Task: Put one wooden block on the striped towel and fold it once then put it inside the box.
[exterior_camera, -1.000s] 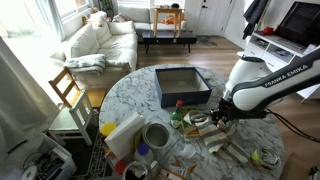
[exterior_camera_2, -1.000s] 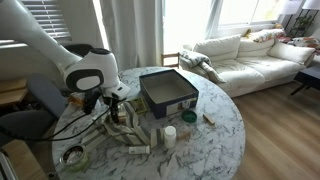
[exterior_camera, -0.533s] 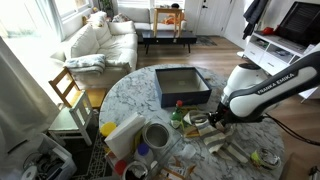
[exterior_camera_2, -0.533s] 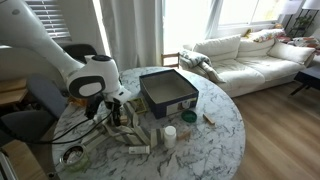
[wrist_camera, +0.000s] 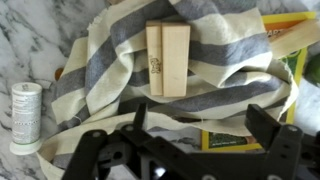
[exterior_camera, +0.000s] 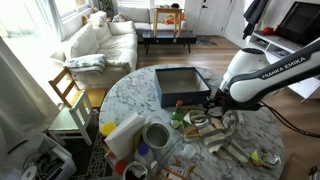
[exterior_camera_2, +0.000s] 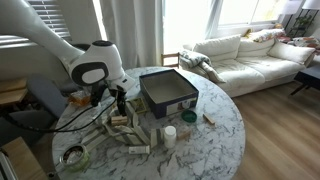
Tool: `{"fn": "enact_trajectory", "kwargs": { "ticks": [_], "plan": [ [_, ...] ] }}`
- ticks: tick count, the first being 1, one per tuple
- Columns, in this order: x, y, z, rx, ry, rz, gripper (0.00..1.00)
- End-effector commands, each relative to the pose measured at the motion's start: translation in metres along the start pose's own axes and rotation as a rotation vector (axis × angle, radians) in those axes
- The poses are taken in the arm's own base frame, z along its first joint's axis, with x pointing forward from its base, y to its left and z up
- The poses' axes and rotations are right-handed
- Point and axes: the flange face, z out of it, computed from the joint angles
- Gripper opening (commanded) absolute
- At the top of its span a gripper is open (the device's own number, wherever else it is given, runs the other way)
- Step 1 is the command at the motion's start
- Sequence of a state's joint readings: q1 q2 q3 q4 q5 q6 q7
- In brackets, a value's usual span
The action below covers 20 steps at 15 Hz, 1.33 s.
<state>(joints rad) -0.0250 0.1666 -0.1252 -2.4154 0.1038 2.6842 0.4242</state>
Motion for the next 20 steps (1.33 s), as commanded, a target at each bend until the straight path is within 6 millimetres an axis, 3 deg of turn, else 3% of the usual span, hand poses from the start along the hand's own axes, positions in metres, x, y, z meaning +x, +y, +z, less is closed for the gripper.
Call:
{"fn": "enact_trajectory", "kwargs": {
  "ticks": [1, 7, 14, 16, 18, 20],
  "plan": [
    [-0.002, -0.023, 0.002, 0.035, -0.064, 0.073, 1.00],
    [0.006, -0.047, 0.020, 0.113, -0.124, 0.196, 1.00],
    [0.035, -0.042, 0.041, 0.243, -0.159, 0.444, 0.89],
    [0.039, -0.042, 0.045, 0.275, -0.169, 0.497, 0.77],
    [0.041, -0.042, 0.050, 0.294, -0.175, 0.526, 0.50],
    [0.043, -0.044, 0.053, 0.309, -0.169, 0.538, 0.34]
  ]
}}
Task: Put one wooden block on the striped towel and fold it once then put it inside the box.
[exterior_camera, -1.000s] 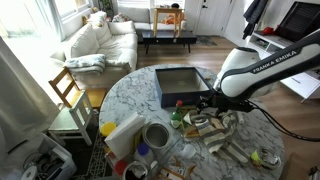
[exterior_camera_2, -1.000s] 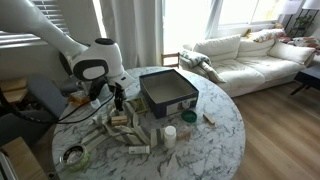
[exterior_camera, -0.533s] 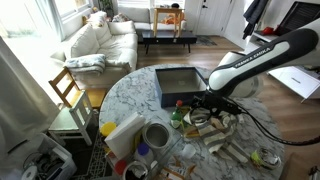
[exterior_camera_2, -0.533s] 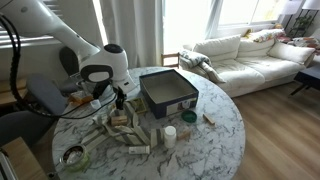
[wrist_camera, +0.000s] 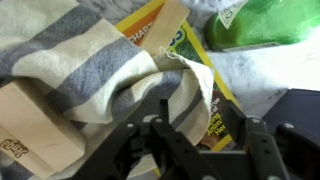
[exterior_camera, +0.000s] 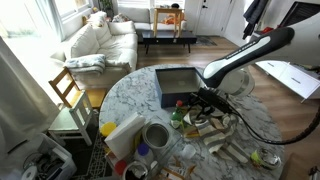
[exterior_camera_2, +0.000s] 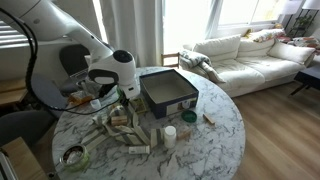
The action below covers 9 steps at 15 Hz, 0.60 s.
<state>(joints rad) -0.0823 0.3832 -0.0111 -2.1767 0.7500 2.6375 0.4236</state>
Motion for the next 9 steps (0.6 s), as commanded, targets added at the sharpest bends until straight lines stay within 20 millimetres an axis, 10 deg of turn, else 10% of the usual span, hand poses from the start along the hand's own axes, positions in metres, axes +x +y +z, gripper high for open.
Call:
{"fn": "enact_trajectory", "kwargs": {
  "ticks": [1, 2, 4, 8, 9],
  "plan": [
    [0.005, -0.001, 0.012, 0.039, 0.001, 0.023, 0.27],
    [0.005, -0.001, 0.014, 0.045, 0.002, 0.025, 0.19],
    [0.004, -0.002, 0.016, 0.066, 0.008, 0.020, 0.57],
    [0.001, -0.003, 0.022, 0.095, 0.029, -0.001, 0.78],
    [0.001, -0.002, 0.024, 0.102, 0.030, -0.003, 0.48]
  ]
}}
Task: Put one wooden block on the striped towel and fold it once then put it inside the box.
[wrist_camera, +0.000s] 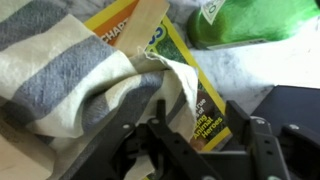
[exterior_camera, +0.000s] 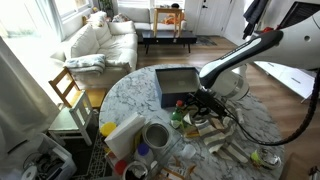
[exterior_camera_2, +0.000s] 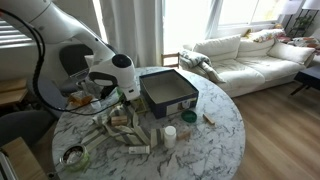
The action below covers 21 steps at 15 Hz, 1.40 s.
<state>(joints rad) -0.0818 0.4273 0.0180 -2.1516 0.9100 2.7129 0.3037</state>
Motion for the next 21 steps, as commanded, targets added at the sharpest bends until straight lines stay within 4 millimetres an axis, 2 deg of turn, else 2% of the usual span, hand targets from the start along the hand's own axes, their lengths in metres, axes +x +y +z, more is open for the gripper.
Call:
{"fn": "enact_trajectory", "kwargs": {
  "ticks": [1, 2, 3, 4, 7, 11, 14, 17, 21],
  "plan": [
    [0.001, 0.003, 0.010, 0.027, 0.015, -0.016, 0.42],
    [0.001, 0.003, 0.010, 0.032, 0.018, -0.023, 0.40],
    [0.002, 0.003, 0.010, 0.032, 0.018, -0.026, 0.33],
    [0.001, 0.003, 0.011, 0.029, 0.020, -0.034, 0.23],
    [0.002, 0.005, 0.006, 0.012, 0.009, -0.055, 0.01],
    [0.008, 0.003, -0.008, -0.019, 0.022, -0.103, 0.00],
    [0.012, 0.004, -0.027, -0.062, 0.024, -0.162, 0.01],
    [0.014, 0.005, -0.062, -0.123, -0.003, -0.241, 0.01],
    [0.018, 0.029, -0.105, -0.300, -0.083, -0.334, 0.01]
  ]
}}
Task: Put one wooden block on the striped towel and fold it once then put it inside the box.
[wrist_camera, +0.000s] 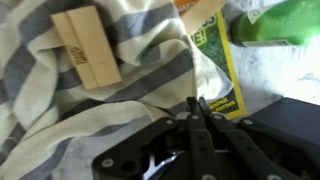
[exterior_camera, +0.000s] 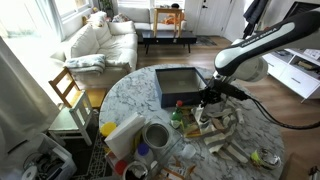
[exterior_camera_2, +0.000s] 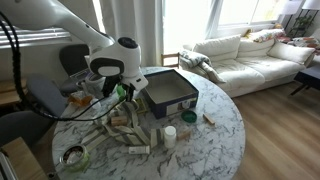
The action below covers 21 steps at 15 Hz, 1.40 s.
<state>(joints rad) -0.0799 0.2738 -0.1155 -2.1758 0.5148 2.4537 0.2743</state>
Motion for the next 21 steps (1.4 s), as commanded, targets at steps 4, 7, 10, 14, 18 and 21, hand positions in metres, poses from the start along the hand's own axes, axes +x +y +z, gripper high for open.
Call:
{"fn": "enact_trajectory", "kwargs": {
  "ticks": [4, 7, 10, 14, 18, 21],
  "plan": [
    [-0.021, 0.060, -0.035, -0.320, -0.164, -0.135, 0.01],
    [-0.037, 0.069, -0.033, -0.383, -0.290, -0.218, 0.01],
    [-0.050, 0.076, -0.021, -0.474, -0.373, -0.278, 0.01],
    [-0.060, 0.085, 0.009, -0.560, -0.339, -0.308, 0.01],
    [-0.068, 0.078, 0.040, -0.467, -0.267, -0.247, 0.01],
    [-0.072, 0.075, 0.061, -0.474, -0.217, -0.249, 0.01]
  ]
}}
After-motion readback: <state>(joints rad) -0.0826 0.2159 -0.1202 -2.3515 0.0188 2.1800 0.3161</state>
